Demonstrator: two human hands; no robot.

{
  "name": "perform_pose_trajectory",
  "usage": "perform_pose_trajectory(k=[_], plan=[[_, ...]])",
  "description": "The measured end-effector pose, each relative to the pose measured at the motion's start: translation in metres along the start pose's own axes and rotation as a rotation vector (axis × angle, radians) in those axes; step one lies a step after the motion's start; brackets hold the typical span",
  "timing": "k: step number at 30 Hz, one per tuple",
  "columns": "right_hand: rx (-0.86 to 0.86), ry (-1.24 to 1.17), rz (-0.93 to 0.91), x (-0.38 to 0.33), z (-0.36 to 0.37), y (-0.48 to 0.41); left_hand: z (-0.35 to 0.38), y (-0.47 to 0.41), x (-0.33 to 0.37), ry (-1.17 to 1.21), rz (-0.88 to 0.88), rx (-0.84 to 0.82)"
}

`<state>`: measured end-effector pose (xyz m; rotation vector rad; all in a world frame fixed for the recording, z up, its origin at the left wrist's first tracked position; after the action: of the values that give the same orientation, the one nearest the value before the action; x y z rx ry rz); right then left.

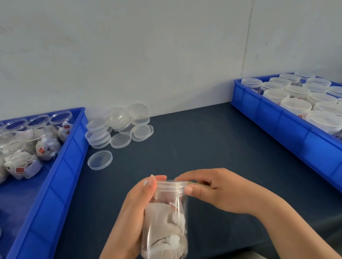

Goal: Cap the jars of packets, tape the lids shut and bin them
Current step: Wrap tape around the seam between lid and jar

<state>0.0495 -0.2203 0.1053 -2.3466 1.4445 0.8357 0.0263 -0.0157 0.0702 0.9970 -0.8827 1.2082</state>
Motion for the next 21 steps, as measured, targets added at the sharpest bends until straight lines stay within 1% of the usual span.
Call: perform_pose_trajectory(k=[3,6,10,11,13,15,18,21], plan=[[-0.003,-0.038,0.023,0.006,0.004,-0.001,0.003,-0.001,-0.007,0.011,-0.024,-0.033],[0.024,-0.085,0.014,0.007,0.004,0.0,0.006,-0.004,-0.006,-0.037,0.043,-0.049],[0.104,-0.097,0.019,0.004,0.001,0.002,0.0,-0.005,0.007,-0.164,0.21,0.085],[0.123,-0.082,0.026,0.003,0.0,0.002,0.001,-0.004,0.008,-0.206,0.226,0.087],[0.158,-0.041,0.036,0.002,0.0,0.002,0.009,-0.001,0.007,-0.317,0.209,0.057],[0.189,-0.011,0.023,0.0,0.003,0.002,0.016,0.0,0.004,-0.419,0.203,0.088],[0.194,-0.013,0.038,-0.002,0.009,0.001,0.016,-0.002,0.004,-0.42,0.225,0.175],[0.152,0.032,0.038,0.001,0.009,0.002,0.011,-0.004,0.01,-0.429,0.219,0.176]])
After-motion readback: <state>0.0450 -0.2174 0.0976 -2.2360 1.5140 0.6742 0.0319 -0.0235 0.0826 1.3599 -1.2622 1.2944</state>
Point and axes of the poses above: each hand's wrist, its own y-axis away from the middle knuckle, its own z-axis out of the palm, x = y × z, the point moved 6 cm from there along -y, towards the middle knuckle, and after that the axes turned 10 degrees about y, right-handed, at the moved point
